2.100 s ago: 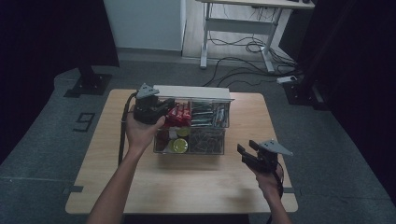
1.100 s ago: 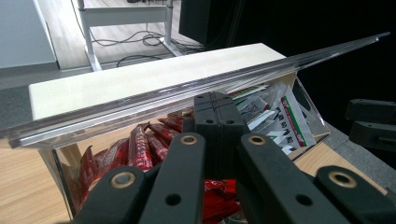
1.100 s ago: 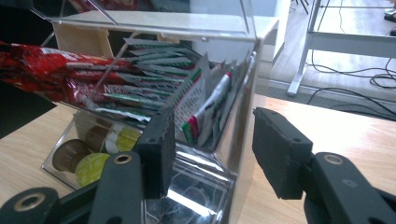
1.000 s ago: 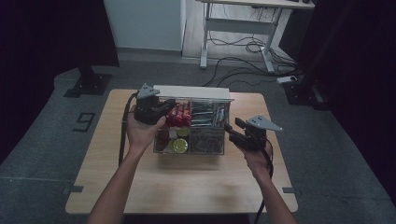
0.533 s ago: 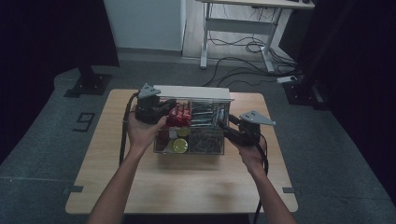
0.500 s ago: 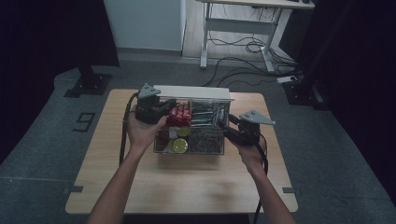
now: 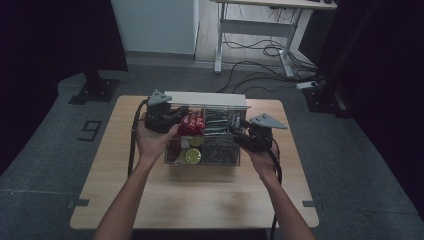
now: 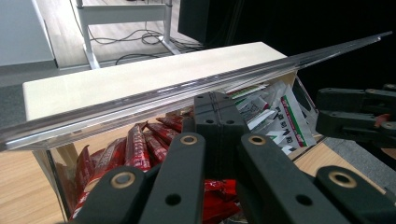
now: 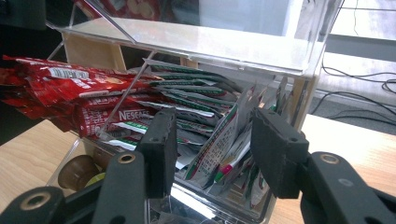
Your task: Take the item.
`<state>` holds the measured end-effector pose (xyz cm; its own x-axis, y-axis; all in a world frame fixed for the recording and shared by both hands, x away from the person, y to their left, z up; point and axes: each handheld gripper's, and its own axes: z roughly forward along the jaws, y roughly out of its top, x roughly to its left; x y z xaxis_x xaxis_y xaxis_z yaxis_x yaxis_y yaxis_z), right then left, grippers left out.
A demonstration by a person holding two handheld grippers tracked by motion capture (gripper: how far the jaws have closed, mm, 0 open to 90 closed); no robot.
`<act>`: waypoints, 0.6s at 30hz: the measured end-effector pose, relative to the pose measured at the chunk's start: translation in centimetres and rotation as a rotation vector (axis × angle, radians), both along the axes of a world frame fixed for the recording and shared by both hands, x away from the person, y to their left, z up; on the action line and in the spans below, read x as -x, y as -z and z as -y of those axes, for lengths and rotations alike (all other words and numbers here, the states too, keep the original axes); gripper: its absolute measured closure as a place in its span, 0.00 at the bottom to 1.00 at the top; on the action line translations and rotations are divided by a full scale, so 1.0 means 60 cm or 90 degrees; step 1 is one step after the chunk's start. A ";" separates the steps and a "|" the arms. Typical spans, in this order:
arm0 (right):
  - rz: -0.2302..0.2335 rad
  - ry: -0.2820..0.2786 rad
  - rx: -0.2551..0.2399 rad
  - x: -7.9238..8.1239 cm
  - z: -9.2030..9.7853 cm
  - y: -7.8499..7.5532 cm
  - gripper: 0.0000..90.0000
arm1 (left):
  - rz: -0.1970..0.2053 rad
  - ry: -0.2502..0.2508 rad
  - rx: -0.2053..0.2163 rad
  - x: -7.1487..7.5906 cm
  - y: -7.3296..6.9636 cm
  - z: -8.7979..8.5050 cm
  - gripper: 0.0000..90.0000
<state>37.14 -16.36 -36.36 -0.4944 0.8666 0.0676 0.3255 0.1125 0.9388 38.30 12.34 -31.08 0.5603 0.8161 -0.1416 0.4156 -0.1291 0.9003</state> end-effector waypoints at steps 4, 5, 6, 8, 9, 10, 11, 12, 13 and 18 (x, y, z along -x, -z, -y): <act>-0.006 0.001 0.006 -0.004 -0.005 0.005 0.56 | 0.000 0.000 -0.001 0.000 -0.001 0.000 1.00; -0.007 0.001 0.010 -0.005 -0.006 0.007 0.56 | 0.000 0.000 -0.001 0.001 -0.001 0.000 1.00; -0.008 0.002 0.013 -0.005 -0.007 0.009 0.57 | 0.000 0.001 -0.001 0.001 -0.001 0.000 1.00; -0.008 0.005 0.018 -0.007 -0.008 0.012 0.57 | 0.000 0.000 -0.001 0.000 -0.001 0.000 1.00; -0.009 0.006 0.021 -0.007 -0.008 0.013 0.57 | 0.000 0.001 -0.001 0.000 -0.001 0.000 1.00; -0.010 0.008 0.021 -0.008 -0.008 0.014 0.57 | 0.000 0.001 -0.001 0.000 -0.001 0.000 1.00; -0.008 0.010 0.023 -0.008 -0.008 0.014 0.58 | 0.001 0.001 -0.002 0.000 0.000 0.001 1.00; -0.007 0.012 0.025 -0.008 -0.007 0.014 0.58 | 0.001 0.001 -0.003 0.000 0.000 0.001 1.00; -0.007 0.013 0.027 -0.008 -0.007 0.014 0.58 | 0.000 0.001 -0.003 0.000 -0.001 0.001 1.00; -0.010 0.018 0.041 -0.010 -0.005 0.016 0.61 | 0.000 0.001 -0.003 -0.001 0.000 0.002 1.00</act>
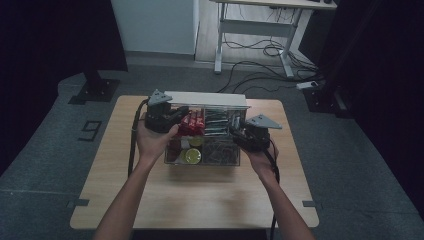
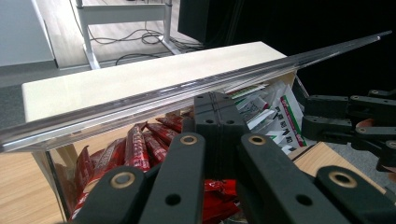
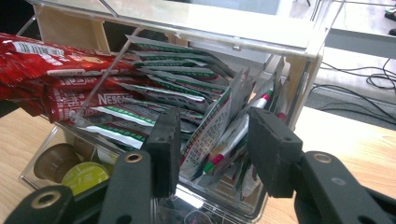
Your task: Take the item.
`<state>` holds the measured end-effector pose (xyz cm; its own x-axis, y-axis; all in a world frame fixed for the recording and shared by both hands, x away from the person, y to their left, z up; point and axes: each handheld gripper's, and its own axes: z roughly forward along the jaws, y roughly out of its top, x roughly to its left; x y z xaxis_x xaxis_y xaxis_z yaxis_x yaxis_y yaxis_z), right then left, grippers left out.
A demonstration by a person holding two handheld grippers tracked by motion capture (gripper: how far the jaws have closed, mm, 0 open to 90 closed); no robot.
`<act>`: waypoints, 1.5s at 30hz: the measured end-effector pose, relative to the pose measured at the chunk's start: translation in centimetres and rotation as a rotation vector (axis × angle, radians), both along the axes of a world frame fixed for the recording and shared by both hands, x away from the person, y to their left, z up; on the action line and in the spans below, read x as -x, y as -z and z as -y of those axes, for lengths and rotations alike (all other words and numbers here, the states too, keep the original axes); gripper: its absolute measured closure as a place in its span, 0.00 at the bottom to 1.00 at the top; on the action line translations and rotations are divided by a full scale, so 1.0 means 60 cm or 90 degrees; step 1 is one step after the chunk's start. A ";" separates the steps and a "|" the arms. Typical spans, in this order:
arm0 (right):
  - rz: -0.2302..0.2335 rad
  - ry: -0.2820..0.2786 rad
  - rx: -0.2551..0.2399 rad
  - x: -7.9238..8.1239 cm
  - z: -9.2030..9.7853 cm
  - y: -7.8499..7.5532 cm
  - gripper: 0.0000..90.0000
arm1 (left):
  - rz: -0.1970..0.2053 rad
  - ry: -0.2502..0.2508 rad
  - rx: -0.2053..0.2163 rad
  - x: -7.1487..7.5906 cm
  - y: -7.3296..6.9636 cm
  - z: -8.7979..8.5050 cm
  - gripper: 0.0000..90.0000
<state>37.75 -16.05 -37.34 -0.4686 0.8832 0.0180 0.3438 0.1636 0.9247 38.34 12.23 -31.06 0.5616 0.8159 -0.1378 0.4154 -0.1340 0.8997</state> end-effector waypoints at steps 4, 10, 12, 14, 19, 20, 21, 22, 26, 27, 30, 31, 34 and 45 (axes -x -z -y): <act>0.001 0.000 0.006 -0.001 0.000 0.001 0.65 | -0.001 0.000 0.000 0.000 0.000 0.001 1.00; 0.003 0.000 0.014 -0.003 -0.002 0.000 0.68 | 0.000 0.000 -0.002 0.000 -0.001 0.001 1.00; 0.001 0.002 0.017 -0.007 -0.004 0.000 0.68 | 0.000 0.001 -0.002 0.000 -0.002 0.002 1.00; 0.000 0.006 0.021 -0.010 -0.007 -0.002 0.68 | 0.000 0.001 0.000 0.000 -0.003 0.002 1.00; -0.004 0.014 0.037 -0.016 -0.016 -0.005 0.67 | 0.001 0.002 0.000 0.000 -0.002 0.002 1.00; -0.004 0.014 0.042 -0.017 -0.017 -0.005 0.67 | 0.000 0.001 0.000 0.000 -0.002 0.002 1.00; -0.003 0.016 0.047 -0.016 -0.017 -0.005 0.67 | 0.000 0.002 -0.001 0.000 -0.002 0.003 1.00; -0.001 0.018 0.053 -0.016 -0.018 -0.005 0.67 | 0.000 0.002 -0.001 0.000 -0.002 0.003 1.00; 0.017 0.023 0.083 -0.010 -0.024 -0.005 0.68 | 0.000 0.004 -0.002 -0.001 -0.001 0.005 1.00; 0.023 0.024 0.092 -0.008 -0.026 -0.005 0.69 | -0.001 0.004 -0.002 -0.001 -0.001 0.005 1.00; 0.028 0.024 0.103 -0.007 -0.029 -0.005 0.69 | -0.001 0.005 -0.003 -0.001 -0.001 0.006 1.00; 0.028 0.024 0.103 -0.007 -0.029 -0.005 0.69 | -0.001 0.005 0.000 -0.001 -0.001 0.005 1.00; 0.026 0.022 0.105 -0.008 -0.029 -0.005 0.70 | -0.001 0.005 -0.001 -0.001 -0.001 0.005 1.00; -0.032 0.008 0.061 -0.024 -0.012 0.007 0.83 | -0.001 0.004 0.001 -0.001 0.000 0.004 1.00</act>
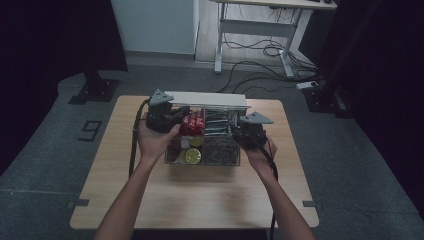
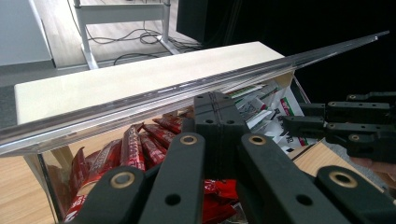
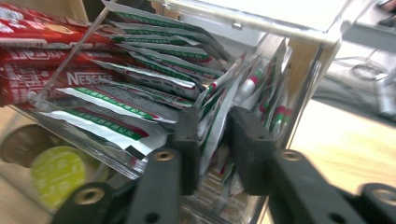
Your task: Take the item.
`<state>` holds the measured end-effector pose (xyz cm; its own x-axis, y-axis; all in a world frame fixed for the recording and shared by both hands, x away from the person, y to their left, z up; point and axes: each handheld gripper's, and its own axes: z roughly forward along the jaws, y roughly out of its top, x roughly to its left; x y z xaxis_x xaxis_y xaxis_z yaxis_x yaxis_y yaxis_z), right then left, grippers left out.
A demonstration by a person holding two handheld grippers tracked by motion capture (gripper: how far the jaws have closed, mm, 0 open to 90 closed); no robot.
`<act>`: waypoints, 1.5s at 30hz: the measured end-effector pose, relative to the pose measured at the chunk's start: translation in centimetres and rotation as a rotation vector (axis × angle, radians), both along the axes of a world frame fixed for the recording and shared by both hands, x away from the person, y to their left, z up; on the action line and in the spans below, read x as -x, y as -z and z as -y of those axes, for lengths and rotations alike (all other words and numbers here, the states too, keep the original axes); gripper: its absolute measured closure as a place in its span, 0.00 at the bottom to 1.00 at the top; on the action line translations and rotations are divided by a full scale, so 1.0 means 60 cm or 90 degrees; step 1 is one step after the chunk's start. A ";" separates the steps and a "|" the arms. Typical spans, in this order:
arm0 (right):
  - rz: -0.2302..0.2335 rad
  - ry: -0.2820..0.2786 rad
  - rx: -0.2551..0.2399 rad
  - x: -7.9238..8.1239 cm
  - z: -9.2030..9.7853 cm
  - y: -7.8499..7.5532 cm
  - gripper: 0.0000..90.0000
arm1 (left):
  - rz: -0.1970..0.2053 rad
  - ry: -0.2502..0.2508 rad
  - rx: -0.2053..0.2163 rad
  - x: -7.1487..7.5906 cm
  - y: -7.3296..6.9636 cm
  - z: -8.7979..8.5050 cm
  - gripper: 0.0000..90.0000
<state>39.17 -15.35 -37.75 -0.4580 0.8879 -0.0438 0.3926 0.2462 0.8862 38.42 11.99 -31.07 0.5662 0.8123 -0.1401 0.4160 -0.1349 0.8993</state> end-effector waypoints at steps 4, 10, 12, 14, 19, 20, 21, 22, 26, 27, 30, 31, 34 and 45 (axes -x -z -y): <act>0.004 -0.001 -0.004 0.001 0.004 0.000 0.89 | -0.001 0.001 0.001 -0.001 0.001 0.001 1.00; 0.027 0.001 -0.020 0.012 0.011 -0.008 0.97 | -0.001 0.001 0.002 -0.001 0.002 0.003 1.00; 0.029 -0.001 -0.022 0.013 0.013 -0.008 0.98 | -0.001 0.001 0.000 -0.001 0.001 0.003 1.00; 0.030 -0.002 -0.029 0.015 0.015 -0.010 0.98 | -0.001 0.002 0.001 -0.001 0.001 0.003 1.00; 0.041 -0.005 -0.026 0.020 0.017 -0.013 0.98 | -0.001 0.002 0.000 -0.002 0.001 0.003 1.00; 0.042 -0.006 -0.025 0.020 0.017 -0.013 0.98 | -0.001 0.001 0.000 -0.002 0.001 0.003 1.00; 0.042 -0.006 -0.025 0.020 0.016 -0.013 0.98 | -0.001 0.001 0.000 -0.001 0.001 0.003 1.00; 0.045 -0.007 -0.022 0.021 0.016 -0.013 0.98 | -0.001 0.001 0.000 -0.001 0.001 0.003 1.00; 0.060 -0.006 -0.007 0.023 0.012 -0.012 0.94 | -0.001 0.001 0.000 -0.001 0.001 0.003 1.00; 0.062 -0.005 -0.005 0.023 0.012 -0.011 0.92 | -0.001 0.001 -0.001 -0.001 0.001 0.003 1.00; 0.070 -0.003 -0.004 0.023 0.013 -0.012 0.88 | 0.000 0.001 -0.001 -0.001 0.001 0.003 1.00; 0.073 -0.002 -0.003 0.023 0.013 -0.013 0.87 | -0.001 0.001 -0.001 -0.001 0.001 0.002 1.00; 0.081 -0.010 -0.001 0.024 0.009 -0.014 0.86 | -0.001 0.001 -0.001 -0.001 0.001 0.002 1.00; 0.037 -0.017 0.018 0.009 -0.014 -0.010 0.83 | 0.000 0.001 0.001 0.000 0.000 0.001 1.00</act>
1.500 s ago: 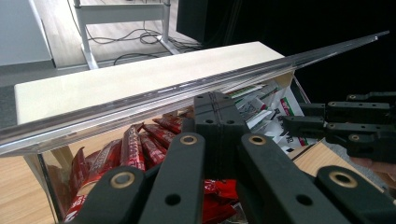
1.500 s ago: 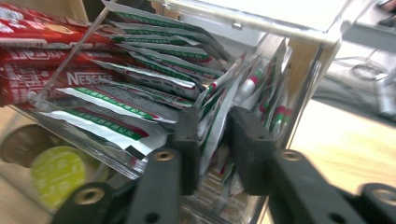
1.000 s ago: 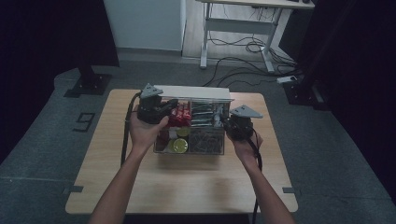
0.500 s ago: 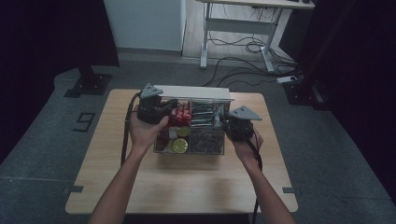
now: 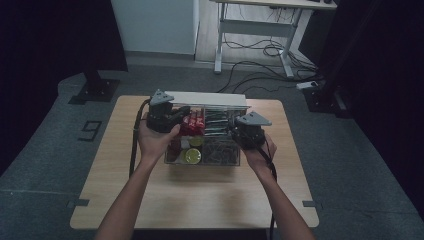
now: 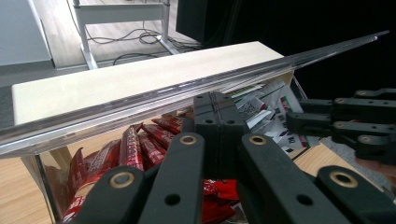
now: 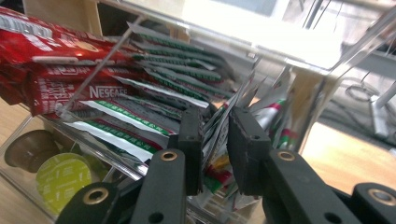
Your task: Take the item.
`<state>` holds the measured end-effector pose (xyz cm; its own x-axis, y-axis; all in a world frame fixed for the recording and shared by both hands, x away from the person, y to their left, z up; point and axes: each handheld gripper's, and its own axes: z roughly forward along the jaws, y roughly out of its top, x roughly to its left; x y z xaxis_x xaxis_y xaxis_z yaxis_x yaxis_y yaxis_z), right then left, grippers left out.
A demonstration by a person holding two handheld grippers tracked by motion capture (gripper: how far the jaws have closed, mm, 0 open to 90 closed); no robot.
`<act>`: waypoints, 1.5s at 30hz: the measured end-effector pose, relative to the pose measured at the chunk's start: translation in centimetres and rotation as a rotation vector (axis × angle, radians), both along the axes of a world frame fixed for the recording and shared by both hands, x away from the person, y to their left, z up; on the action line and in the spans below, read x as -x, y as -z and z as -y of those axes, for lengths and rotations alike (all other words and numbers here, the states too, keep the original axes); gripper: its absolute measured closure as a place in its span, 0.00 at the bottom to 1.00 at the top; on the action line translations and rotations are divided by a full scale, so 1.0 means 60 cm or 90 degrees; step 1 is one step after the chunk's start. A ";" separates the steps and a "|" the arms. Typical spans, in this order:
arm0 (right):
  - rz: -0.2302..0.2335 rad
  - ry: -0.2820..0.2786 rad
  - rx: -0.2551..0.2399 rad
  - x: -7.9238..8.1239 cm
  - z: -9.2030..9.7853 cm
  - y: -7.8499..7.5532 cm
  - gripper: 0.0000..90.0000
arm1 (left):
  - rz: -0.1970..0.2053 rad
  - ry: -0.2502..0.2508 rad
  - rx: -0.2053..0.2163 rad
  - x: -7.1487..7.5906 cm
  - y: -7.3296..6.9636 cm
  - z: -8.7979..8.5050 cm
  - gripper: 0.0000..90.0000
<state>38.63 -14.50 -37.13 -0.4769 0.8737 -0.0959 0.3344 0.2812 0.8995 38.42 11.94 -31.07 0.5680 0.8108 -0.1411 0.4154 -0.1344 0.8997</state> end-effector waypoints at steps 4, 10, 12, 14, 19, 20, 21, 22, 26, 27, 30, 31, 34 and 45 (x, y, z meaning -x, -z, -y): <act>-0.017 0.002 0.004 -0.003 0.000 0.006 0.96 | 0.001 0.000 0.000 0.000 0.000 -0.001 1.00; -0.009 0.001 -0.028 0.004 0.014 -0.003 0.98 | 0.001 0.000 0.000 0.000 0.000 -0.001 1.00; -0.001 -0.002 -0.038 0.011 0.020 -0.008 0.99 | 0.000 0.000 0.000 -0.001 0.001 -0.001 1.00; 0.008 -0.005 -0.052 0.019 0.026 -0.013 0.99 | 0.000 0.000 0.001 -0.001 0.001 0.001 1.00; 0.019 -0.012 -0.090 0.036 0.041 -0.018 0.99 | -0.001 0.000 0.000 -0.001 0.001 0.002 1.00; 0.023 -0.012 -0.097 0.039 0.044 -0.018 0.99 | -0.002 0.000 0.001 -0.001 0.001 0.001 1.00; 0.028 -0.013 -0.103 0.042 0.047 -0.019 0.99 | -0.002 0.000 0.002 -0.001 0.001 0.001 1.00; 0.033 -0.014 -0.107 0.045 0.050 -0.020 0.99 | -0.003 0.001 0.003 -0.002 0.001 0.000 1.00; 0.049 -0.018 -0.117 0.058 0.059 -0.027 0.99 | -0.003 0.000 0.004 -0.002 0.002 0.000 1.00; 0.053 -0.018 -0.121 0.061 0.061 -0.028 0.99 | -0.003 0.000 0.004 -0.002 0.002 0.000 1.00; 0.065 -0.018 -0.128 0.069 0.068 -0.032 0.99 | -0.002 0.000 0.004 -0.001 0.002 0.000 1.00; 0.066 -0.019 -0.131 0.070 0.070 -0.033 0.99 | -0.002 0.000 0.004 -0.001 0.002 0.001 1.00; 0.071 -0.018 -0.138 0.076 0.076 -0.036 0.99 | -0.002 0.000 0.005 -0.001 0.002 0.001 1.00; 0.082 -0.012 -0.157 0.091 0.110 -0.041 0.99 | -0.003 0.002 0.005 -0.002 0.003 0.004 1.00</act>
